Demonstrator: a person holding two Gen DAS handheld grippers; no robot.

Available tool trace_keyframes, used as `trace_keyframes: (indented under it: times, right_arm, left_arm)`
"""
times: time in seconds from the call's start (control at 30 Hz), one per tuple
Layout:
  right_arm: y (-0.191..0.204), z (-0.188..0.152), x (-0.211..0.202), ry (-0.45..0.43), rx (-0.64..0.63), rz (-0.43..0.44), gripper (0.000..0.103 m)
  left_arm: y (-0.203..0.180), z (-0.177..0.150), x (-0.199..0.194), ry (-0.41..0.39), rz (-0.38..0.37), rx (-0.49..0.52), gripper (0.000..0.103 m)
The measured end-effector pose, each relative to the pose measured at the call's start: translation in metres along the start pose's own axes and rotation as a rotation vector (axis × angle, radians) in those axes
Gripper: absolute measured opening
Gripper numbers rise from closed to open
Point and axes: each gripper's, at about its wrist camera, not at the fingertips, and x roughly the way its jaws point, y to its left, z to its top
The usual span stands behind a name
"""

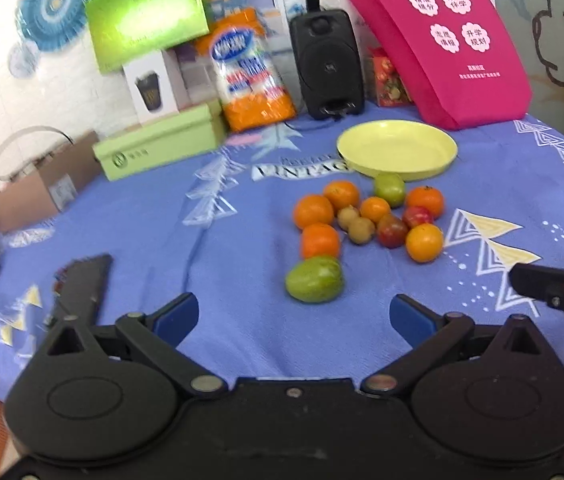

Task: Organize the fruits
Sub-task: 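Move both tools toward the fruit cluster on the tablecloth, then close left tool on the green mango while right tool grasps a small orange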

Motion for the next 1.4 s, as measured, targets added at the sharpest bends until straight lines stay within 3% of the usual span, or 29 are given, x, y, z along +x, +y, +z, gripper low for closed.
trace_keyframes:
  times: [0.17, 0.43, 0.73, 0.97, 1.17, 1.27, 1.4]
  right_arm:
    - [0.004, 0.0, 0.016, 0.004, -0.038, 0.016, 0.103]
    - [-0.002, 0.006, 0.042, 0.03, -0.057, 0.047, 0.102]
    - [0.001, 0.012, 0.078, 0.078, -0.08, 0.102, 0.083]
    - [0.004, 0.013, 0.096, 0.107, -0.094, 0.127, 0.073]
    - [0.005, 0.012, 0.112, 0.138, -0.097, 0.146, 0.066]
    - [0.005, 0.011, 0.118, 0.141, -0.088, 0.154, 0.066]
    - [0.006, 0.013, 0.124, 0.138, -0.082, 0.166, 0.065]
  left_arm:
    - [0.003, 0.0, 0.015, -0.022, -0.028, 0.028, 0.103]
    - [0.012, 0.004, 0.049, -0.02, -0.102, -0.011, 0.102]
    - [0.033, 0.0, 0.094, 0.08, -0.192, -0.083, 0.063]
    - [0.034, 0.002, 0.114, 0.099, -0.222, -0.08, 0.056]
    - [0.028, 0.004, 0.12, 0.097, -0.23, -0.097, 0.056]
    - [0.027, 0.005, 0.122, 0.095, -0.231, -0.095, 0.056]
    - [0.025, 0.005, 0.122, 0.088, -0.226, -0.086, 0.048]
